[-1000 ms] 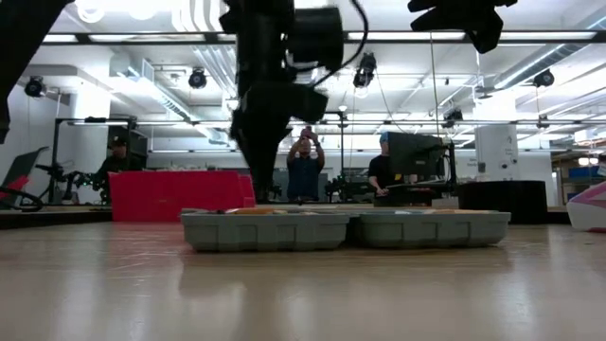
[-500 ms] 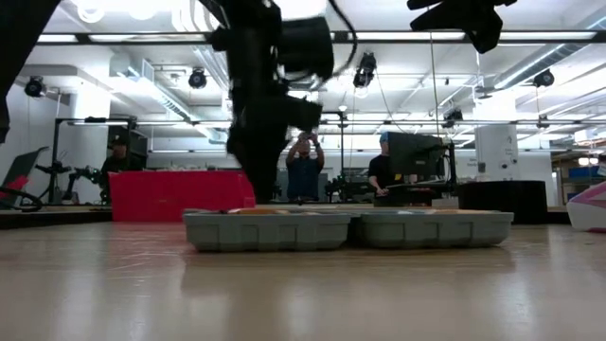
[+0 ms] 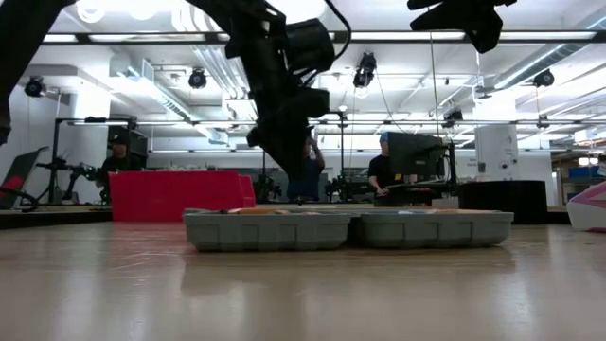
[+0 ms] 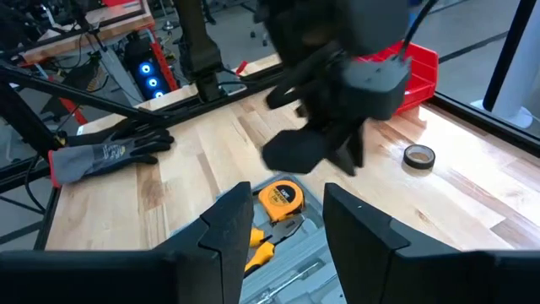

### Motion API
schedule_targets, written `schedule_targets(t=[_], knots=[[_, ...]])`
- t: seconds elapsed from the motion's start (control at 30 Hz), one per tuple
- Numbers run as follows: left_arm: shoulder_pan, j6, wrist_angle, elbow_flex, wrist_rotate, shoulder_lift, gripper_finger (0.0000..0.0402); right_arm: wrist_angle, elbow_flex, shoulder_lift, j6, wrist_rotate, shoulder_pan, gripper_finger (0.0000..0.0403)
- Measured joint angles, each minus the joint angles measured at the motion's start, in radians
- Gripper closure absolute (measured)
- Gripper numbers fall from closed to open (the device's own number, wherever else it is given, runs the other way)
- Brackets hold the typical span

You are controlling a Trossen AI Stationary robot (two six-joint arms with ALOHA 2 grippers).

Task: Prefit tool cases
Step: Put the electrical tape into the gray toolbox

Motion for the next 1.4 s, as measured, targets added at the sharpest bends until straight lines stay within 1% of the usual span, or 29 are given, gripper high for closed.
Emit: schedule_targets(t=[0.2,0.53,0.63,0.77,0.83,0.93,1.0,1.03,1.4], knots=[[0.088,0.022,0.032,0.0,0.0,0.0,0.0297,-0.001,0.0,0.0,0.0,0.0,0.0,0.027],[0.189,0.087,0.075,-0.002,0.003,0.006,0.0273,0.0,0.0,0.0,-0.005,0.0,0.0,0.0281],[0.215,0.092,0.079,-0.005,0.018,0.014,0.0272,0.0,0.0,0.0,-0.007,0.001,0.0,0.0278],[0.248,0.089,0.085,-0.01,0.069,0.028,0.0277,0.001,0.0,0.0,-0.007,0.001,0.0,0.0269],[0.258,0.088,0.113,-0.004,0.079,0.044,0.028,0.001,0.0,0.0,-0.008,0.001,0.0,0.0266],[0.271,0.09,0.098,-0.005,0.088,0.059,0.0284,0.003,0.0,0.0,-0.007,0.002,0.0,0.0263],[0.275,0.097,0.133,-0.002,0.09,0.072,0.0285,0.003,0.0,0.0,-0.007,0.001,0.0,0.0263],[0.277,0.101,0.121,-0.002,0.09,0.073,0.0286,0.003,0.0,0.0,-0.007,0.001,0.0,0.0264],[0.276,0.117,0.136,-0.001,0.091,0.089,0.0273,0.02,0.0,0.0,-0.007,0.001,0.0,0.0274]])
